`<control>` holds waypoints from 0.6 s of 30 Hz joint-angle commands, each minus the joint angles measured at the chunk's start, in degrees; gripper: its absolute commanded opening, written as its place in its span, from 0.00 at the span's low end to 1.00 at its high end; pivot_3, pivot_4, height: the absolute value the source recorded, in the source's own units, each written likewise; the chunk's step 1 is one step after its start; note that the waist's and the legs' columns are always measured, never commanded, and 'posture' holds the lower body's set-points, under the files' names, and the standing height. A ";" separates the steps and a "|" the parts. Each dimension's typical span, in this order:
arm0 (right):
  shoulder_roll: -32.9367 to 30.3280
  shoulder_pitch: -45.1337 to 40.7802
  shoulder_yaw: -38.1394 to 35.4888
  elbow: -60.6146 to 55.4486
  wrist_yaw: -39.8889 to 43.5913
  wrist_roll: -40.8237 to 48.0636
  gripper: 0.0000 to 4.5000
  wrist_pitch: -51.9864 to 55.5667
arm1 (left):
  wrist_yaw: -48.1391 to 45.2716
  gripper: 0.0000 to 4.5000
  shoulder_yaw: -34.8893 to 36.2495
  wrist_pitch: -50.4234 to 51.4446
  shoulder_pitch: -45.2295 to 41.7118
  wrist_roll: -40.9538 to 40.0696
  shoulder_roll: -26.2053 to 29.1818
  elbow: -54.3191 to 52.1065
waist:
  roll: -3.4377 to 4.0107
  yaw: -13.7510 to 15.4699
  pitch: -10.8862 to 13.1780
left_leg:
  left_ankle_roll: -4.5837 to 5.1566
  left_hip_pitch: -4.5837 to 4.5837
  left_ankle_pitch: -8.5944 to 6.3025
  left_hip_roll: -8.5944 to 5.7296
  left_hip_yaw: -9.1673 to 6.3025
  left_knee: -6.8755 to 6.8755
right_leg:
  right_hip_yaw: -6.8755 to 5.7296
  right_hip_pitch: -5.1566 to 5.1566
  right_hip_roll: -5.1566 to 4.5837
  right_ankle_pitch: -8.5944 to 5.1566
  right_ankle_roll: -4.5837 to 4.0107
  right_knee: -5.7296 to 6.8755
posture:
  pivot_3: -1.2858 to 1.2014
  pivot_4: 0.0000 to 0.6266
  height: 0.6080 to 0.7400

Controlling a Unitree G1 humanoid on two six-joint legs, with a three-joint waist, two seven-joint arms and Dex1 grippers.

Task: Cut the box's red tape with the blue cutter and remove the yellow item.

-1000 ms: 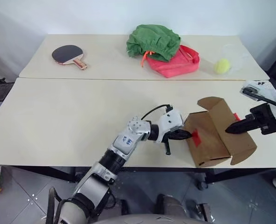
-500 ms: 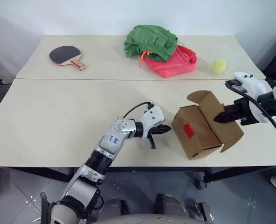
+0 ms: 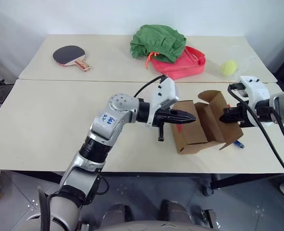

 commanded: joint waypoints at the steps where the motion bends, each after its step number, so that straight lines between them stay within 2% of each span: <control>1: 0.19 0.28 -3.42 -1.25 -1.49 0.81 0.01 -0.97 | -0.10 0.00 -3.28 -2.93 -1.85 2.02 -1.12 1.66 | 0.00 0.12 0.00 | 0.00 -0.01 0.00 -0.01 0.00 -0.01 | 0.01 0.00 0.00 0.01 0.02 -0.04 | 0.52 0.24 1.00; 6: 0.63 1.97 -5.10 -1.88 -2.20 0.81 0.01 -1.16 | 3.77 0.00 -7.93 -8.47 0.19 6.62 -6.04 9.22 | 0.00 0.55 0.00 | 0.02 -0.03 0.00 -0.04 -0.01 -0.03 | 0.01 0.00 0.00 0.03 0.05 -0.10 | 0.52 0.24 1.00; 10: 0.76 2.89 -5.69 -2.36 -1.80 0.81 0.01 -0.99 | 6.13 0.00 -10.44 -12.55 0.74 11.02 -7.13 14.31 | -0.01 0.73 0.00 | 0.03 -0.05 0.00 -0.04 -0.01 -0.02 | 0.02 -0.02 0.00 0.03 0.06 -0.10 | 0.52 0.24 1.00; 14: -1.14 3.57 -5.46 -2.04 1.17 0.81 0.01 0.68 | 5.89 0.00 -11.87 -12.38 1.82 13.86 -5.02 14.68 | -0.01 0.90 0.00 | 0.04 -0.01 0.00 -0.03 -0.02 -0.01 | 0.03 0.02 0.00 0.03 0.06 -0.10 | 0.52 0.24 1.00; 18: -4.02 2.54 -3.92 0.10 3.64 0.81 0.01 2.95 | 2.09 0.00 -11.47 -7.37 3.76 12.44 -0.27 11.16 | 0.00 0.90 0.00 | 0.05 0.01 -0.01 -0.01 -0.05 0.00 | 0.03 0.03 0.00 0.03 0.06 -0.10 | 0.52 0.24 1.00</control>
